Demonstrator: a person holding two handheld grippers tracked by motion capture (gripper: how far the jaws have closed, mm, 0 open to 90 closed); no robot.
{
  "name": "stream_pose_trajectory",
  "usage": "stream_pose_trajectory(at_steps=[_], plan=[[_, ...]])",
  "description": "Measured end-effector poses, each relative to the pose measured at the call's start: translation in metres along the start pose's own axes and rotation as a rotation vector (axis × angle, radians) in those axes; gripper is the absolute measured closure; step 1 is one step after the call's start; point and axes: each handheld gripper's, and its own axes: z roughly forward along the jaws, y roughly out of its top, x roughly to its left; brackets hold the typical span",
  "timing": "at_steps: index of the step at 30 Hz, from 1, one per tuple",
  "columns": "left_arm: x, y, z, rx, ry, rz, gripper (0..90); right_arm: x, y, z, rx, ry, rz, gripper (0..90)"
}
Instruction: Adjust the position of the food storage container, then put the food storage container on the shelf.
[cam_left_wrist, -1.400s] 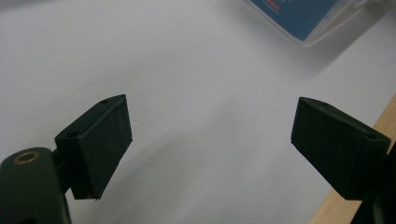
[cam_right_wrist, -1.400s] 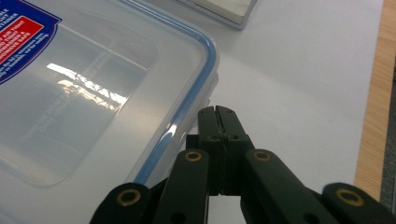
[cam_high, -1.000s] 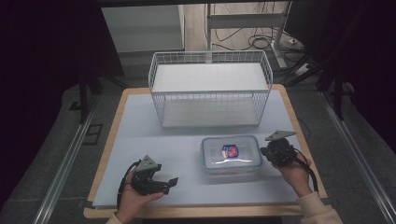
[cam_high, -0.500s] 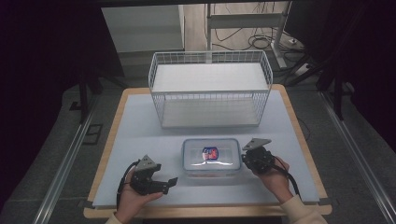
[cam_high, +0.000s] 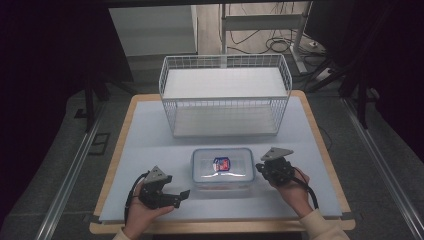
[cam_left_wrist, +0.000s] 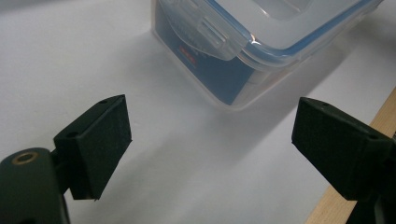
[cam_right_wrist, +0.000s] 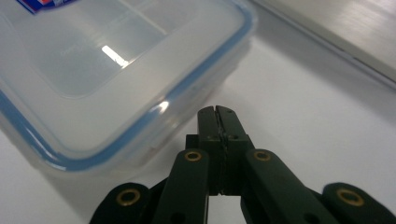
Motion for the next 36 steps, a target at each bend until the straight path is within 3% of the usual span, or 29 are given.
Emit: stream_pose_trajectory(at_steps=[5, 9, 12, 13, 14, 15, 18, 19, 22, 25, 36], plan=[[0.002, 0.002, -0.003, -0.013, 0.004, -0.004, 11.7, -0.014, -0.01, -0.017, -0.08, 0.067, 0.084, 88.7], [0.003, 0.004, -0.005, -0.024, 0.012, -0.015, 11.7, -0.02, -0.021, -0.025, -0.117, 0.106, 0.122, 86.5], [0.004, 0.006, -0.006, -0.033, 0.015, -0.035, 12.1, -0.022, -0.026, -0.028, -0.126, 0.109, 0.124, 83.4], [0.005, 0.007, -0.006, -0.034, 0.015, -0.043, 12.1, -0.026, -0.03, -0.029, -0.138, 0.124, 0.132, 76.7], [0.005, 0.008, -0.006, -0.036, 0.015, -0.045, 12.1, -0.026, -0.03, -0.029, -0.138, 0.124, 0.132, 76.7], [0.005, 0.009, -0.006, -0.036, 0.011, -0.049, 12.3, -0.027, -0.032, -0.03, -0.155, 0.132, 0.145, 62.5], [0.006, 0.01, -0.006, -0.037, 0.011, -0.051, 12.3, -0.028, -0.033, -0.03, -0.173, 0.14, 0.153, 52.0], [0.007, 0.011, -0.007, -0.038, 0.008, -0.053, 12.2, -0.028, -0.033, -0.031, -0.205, 0.155, 0.167, 40.2], [0.008, 0.013, -0.008, -0.05, -0.002, -0.073, 12.3, -0.027, -0.032, -0.031, -0.235, 0.166, 0.191, 33.3], [0.008, 0.017, -0.008, -0.058, -0.009, -0.084, 12.4, -0.029, -0.031, -0.031, -0.221, 0.19, 0.221, 30.3], [0.01, 0.027, -0.005, -0.057, -0.033, -0.089, 12.4, -0.03, -0.029, -0.029, -0.209, 0.244, 0.264, 20.0]])
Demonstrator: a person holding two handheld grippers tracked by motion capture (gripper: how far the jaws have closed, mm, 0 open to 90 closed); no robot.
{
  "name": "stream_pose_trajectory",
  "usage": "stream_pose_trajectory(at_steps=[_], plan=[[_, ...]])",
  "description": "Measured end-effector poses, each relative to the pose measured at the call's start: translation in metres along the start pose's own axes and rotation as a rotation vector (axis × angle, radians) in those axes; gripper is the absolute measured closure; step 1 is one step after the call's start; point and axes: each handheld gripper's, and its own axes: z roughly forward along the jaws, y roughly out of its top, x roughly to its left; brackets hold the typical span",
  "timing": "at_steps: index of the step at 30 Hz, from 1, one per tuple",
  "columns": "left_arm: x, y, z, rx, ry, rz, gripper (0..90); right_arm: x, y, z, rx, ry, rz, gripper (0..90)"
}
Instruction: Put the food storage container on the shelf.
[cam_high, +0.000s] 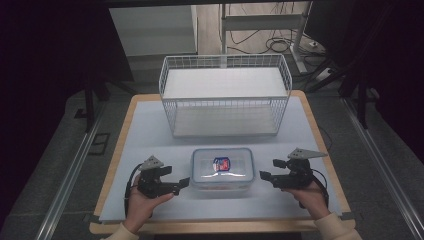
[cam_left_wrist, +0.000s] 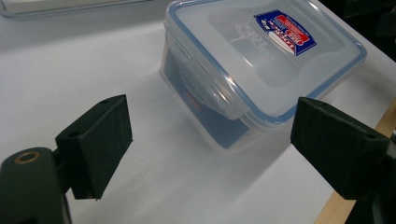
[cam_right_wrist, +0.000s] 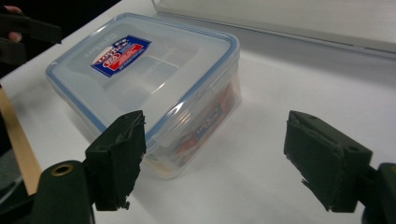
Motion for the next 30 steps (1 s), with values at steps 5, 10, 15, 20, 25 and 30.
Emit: stream_pose_trajectory(at_steps=[5, 10, 15, 20, 25, 30], plan=[[0.0, 0.004, 0.001, 0.002, -0.012, -0.009, 12.5, -0.001, 0.002, 0.001, -0.006, 0.032, 0.039, 20.0], [0.002, 0.011, 0.005, -0.003, -0.041, -0.038, 12.4, -0.002, 0.006, 0.006, -0.006, 0.064, 0.071, 21.2], [0.007, 0.021, 0.011, 0.002, -0.094, -0.107, 12.2, -0.009, 0.011, 0.013, -0.02, 0.122, 0.17, 21.1], [0.014, 0.025, 0.017, 0.008, -0.155, -0.185, 11.7, -0.013, 0.012, 0.019, -0.013, 0.152, 0.214, 21.1], [0.022, 0.028, 0.028, 0.029, -0.216, -0.262, 11.8, -0.018, 0.015, 0.028, 0.01, 0.181, 0.259, 21.3], [0.026, 0.027, 0.036, 0.052, -0.25, -0.309, 11.8, -0.018, 0.017, 0.035, 0.041, 0.187, 0.274, 20.2]])
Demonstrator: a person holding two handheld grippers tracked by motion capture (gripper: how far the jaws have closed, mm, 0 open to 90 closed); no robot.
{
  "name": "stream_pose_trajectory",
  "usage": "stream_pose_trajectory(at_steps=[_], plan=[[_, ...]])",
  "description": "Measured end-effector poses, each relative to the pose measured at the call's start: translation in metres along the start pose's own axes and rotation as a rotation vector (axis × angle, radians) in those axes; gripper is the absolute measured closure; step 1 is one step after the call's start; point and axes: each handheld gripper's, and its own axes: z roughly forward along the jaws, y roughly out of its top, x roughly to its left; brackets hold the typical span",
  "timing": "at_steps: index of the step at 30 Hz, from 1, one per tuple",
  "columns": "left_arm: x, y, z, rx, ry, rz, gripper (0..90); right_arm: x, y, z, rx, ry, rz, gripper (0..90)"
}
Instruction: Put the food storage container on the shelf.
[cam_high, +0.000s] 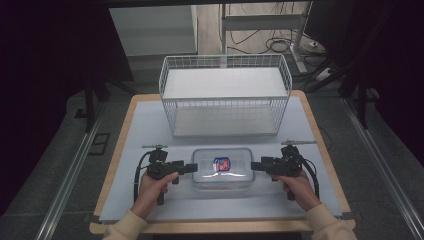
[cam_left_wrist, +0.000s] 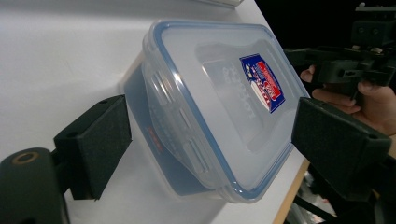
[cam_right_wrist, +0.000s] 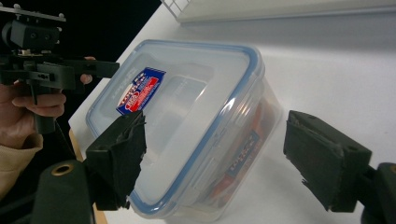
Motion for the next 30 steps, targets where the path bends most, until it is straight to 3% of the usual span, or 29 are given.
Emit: stream_pose_trajectory(at_steps=[6, 10, 17, 21, 30], plan=[[0.003, -0.004, 0.011, 0.048, -0.016, -0.019, 11.7, -0.005, -0.001, 0.009, 0.035, 0.012, 0.037, 18.6], [0.005, -0.007, 0.016, 0.058, -0.047, -0.045, 11.7, -0.006, -0.001, 0.013, 0.045, 0.029, 0.055, 18.7], [0.008, -0.008, 0.022, 0.078, -0.051, -0.049, 13.6, -0.004, -0.002, 0.022, 0.084, 0.041, 0.06, 19.8], [0.009, -0.009, 0.025, 0.082, -0.077, -0.052, 17.6, -0.004, -0.005, 0.025, 0.107, 0.057, 0.073, 22.0], [0.009, -0.009, 0.024, 0.061, -0.053, -0.049, 25.6, -0.005, -0.007, 0.026, 0.128, 0.096, 0.112, 27.2]])
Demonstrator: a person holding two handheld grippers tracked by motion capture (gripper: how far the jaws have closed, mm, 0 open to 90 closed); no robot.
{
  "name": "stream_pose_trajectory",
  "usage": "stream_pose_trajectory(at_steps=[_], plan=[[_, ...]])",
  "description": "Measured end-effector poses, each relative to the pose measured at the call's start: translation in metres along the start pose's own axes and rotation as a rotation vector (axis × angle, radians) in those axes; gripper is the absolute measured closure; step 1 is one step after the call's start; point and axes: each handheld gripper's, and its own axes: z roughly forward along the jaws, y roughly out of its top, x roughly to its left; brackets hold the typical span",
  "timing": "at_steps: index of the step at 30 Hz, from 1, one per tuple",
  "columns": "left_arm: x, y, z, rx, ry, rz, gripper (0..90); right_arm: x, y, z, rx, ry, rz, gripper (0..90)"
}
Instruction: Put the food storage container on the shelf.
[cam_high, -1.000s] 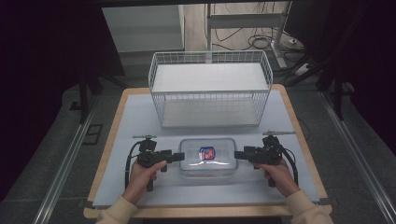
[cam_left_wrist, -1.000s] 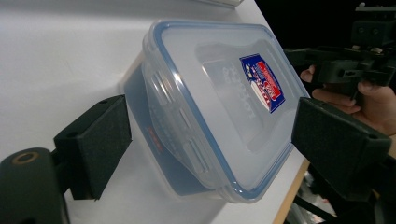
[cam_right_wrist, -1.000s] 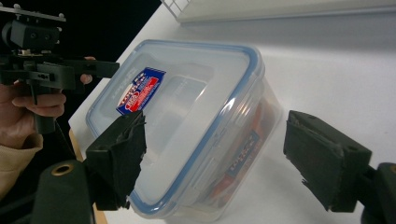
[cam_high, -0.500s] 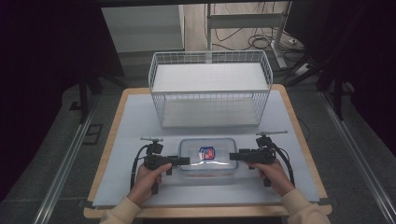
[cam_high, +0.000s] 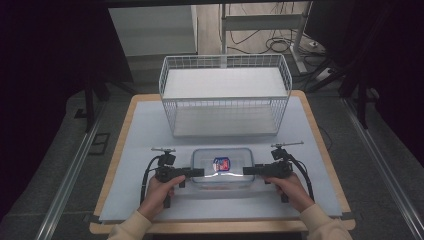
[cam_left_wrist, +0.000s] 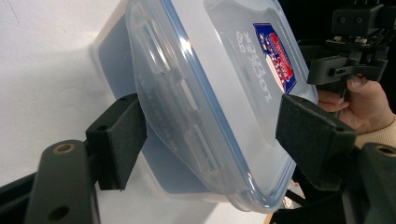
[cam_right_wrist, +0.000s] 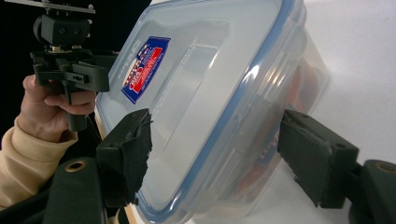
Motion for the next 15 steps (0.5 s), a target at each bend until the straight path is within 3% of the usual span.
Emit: stream_pose_trajectory(at_steps=[5, 15], plan=[[0.0001, -0.001, -0.0018, -0.018, -0.001, -0.006, 29.7, 0.0012, -0.0004, -0.0039, -0.008, -0.002, 0.0, 32.9], [-0.0072, -0.0091, -0.0077, -0.063, 0.011, 0.021, 34.5, 0.0068, -0.0045, -0.0097, -0.036, -0.009, -0.007, 40.0]])
